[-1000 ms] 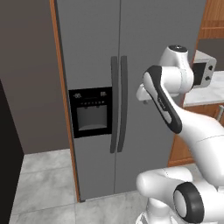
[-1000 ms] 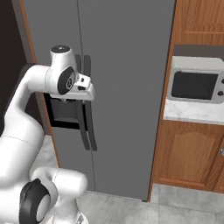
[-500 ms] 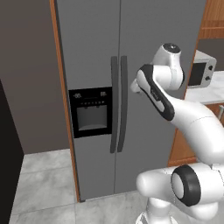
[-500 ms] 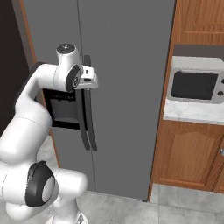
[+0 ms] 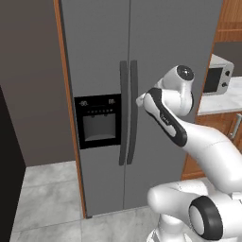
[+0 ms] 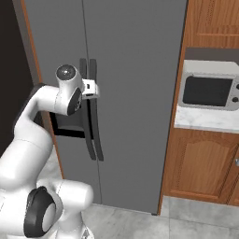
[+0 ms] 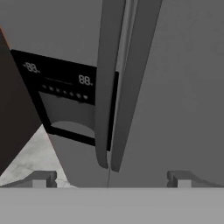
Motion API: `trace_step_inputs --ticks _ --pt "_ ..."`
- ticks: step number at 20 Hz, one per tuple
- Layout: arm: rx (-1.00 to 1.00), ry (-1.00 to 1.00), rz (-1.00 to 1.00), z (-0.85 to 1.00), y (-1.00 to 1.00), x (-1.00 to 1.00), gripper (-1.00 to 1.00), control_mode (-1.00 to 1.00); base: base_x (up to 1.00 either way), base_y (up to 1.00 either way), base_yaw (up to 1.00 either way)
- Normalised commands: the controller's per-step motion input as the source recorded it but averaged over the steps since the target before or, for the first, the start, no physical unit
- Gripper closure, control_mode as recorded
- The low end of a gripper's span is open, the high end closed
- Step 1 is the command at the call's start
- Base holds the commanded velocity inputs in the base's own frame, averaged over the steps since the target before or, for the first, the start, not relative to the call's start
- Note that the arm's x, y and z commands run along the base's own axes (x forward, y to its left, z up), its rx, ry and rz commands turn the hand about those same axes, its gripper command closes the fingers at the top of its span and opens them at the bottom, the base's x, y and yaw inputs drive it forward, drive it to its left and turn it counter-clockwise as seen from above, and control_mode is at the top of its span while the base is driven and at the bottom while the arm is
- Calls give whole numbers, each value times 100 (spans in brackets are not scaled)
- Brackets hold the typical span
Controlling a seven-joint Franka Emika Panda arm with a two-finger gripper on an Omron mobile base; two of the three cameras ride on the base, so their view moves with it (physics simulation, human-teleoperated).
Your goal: Take the lemon wedge from the fridge and place it on the plate with fish on the dining counter.
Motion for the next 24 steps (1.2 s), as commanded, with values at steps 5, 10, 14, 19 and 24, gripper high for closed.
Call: trace_step_inputs --ticks 5,10,14,19,24 --pt "0 7 0 -2 0 11 -100 -100 0 0 0" --pt "0 13 0 -13 0 37 -100 -100 0 0 0" --pt "0 9 0 -33 1 53 -100 -100 0 0 0" --pt "0 -1 0 -49 0 37 -100 -100 0 0 0" --pt "0 -7 0 -41 0 33 -100 -100 0 0 0"
